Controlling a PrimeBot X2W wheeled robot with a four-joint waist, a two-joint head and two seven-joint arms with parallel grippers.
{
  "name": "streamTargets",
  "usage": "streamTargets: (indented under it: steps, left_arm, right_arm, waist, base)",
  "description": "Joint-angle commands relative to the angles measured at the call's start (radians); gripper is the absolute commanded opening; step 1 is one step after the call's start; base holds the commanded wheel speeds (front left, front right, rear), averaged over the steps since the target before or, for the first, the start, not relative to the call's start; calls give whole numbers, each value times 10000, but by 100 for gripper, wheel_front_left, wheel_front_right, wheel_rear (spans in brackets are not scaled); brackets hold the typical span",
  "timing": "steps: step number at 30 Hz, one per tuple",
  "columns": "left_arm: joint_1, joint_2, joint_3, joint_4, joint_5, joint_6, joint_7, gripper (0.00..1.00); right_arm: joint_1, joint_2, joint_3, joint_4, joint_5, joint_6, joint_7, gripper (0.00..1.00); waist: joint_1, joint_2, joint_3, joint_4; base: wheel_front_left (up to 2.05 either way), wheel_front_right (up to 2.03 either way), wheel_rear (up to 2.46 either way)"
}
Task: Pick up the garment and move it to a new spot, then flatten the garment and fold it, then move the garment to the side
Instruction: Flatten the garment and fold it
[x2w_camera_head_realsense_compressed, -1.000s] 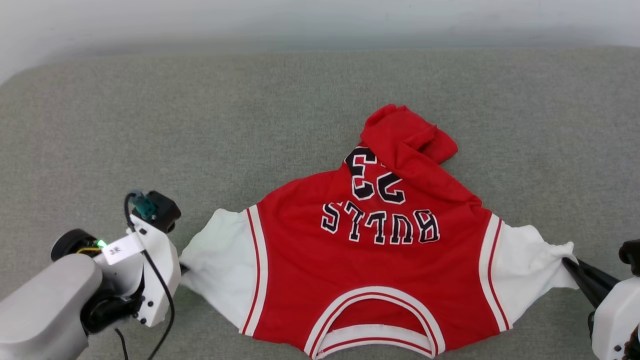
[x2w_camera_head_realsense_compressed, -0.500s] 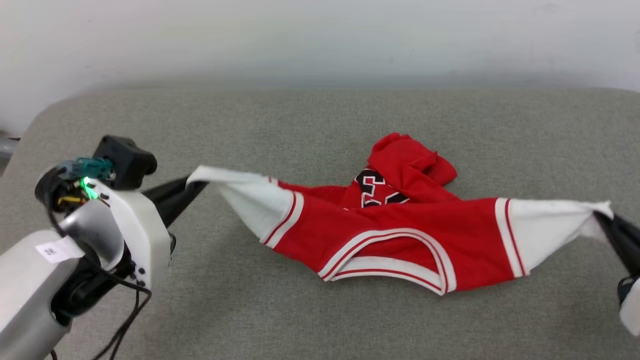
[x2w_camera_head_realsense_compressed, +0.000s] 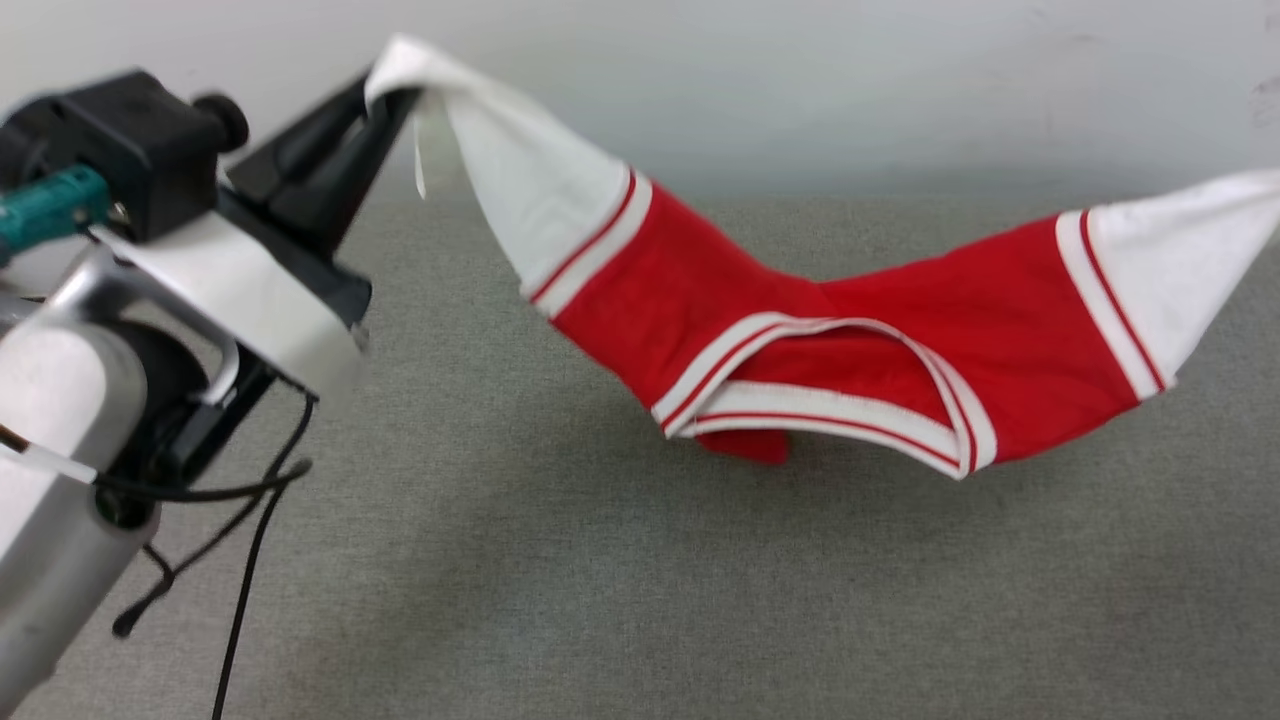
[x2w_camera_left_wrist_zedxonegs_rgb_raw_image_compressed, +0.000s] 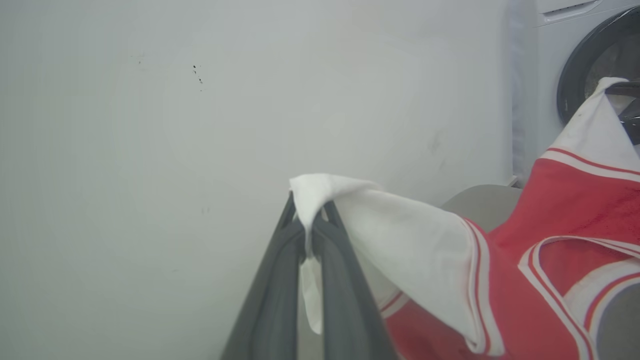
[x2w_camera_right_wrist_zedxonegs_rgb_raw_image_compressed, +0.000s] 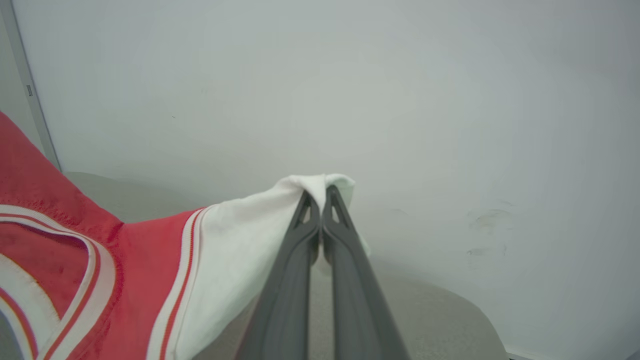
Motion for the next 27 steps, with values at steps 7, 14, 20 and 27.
streamTargets:
  steps: [7, 14, 20, 27]
  left_arm:
    - [-1795, -896, 492, 479, 340, 221, -450, 0]
    - [-3935, -1963, 765, 1699, 756, 263, -920, 0]
    - [-6021, -2718, 920, 3392, 1048, -21, -1309, 0]
    - [-8492, -3183, 1154, 5317, 1564, -272, -1907, 0]
  right_arm:
    - [-2392, -307, 322, 452, -38, -15, -55, 0]
    - [-5547, -258, 1113, 1871, -217, -15, -271, 0]
    - [-8455, -57, 1830, 3365, -579, -15, -716, 0]
    - [-11857, 244, 2414, 5439, -1232, -15, -1460, 0]
  waist:
    - [0, 0, 831, -89]
    - [0, 0, 2330, -170]
    - [0, 0, 3623, -225]
    - [0, 0, 4714, -354]
  base:
    - [0, 0, 0]
    - [0, 0, 0]
    - [0, 0, 0]
    - [0, 0, 0]
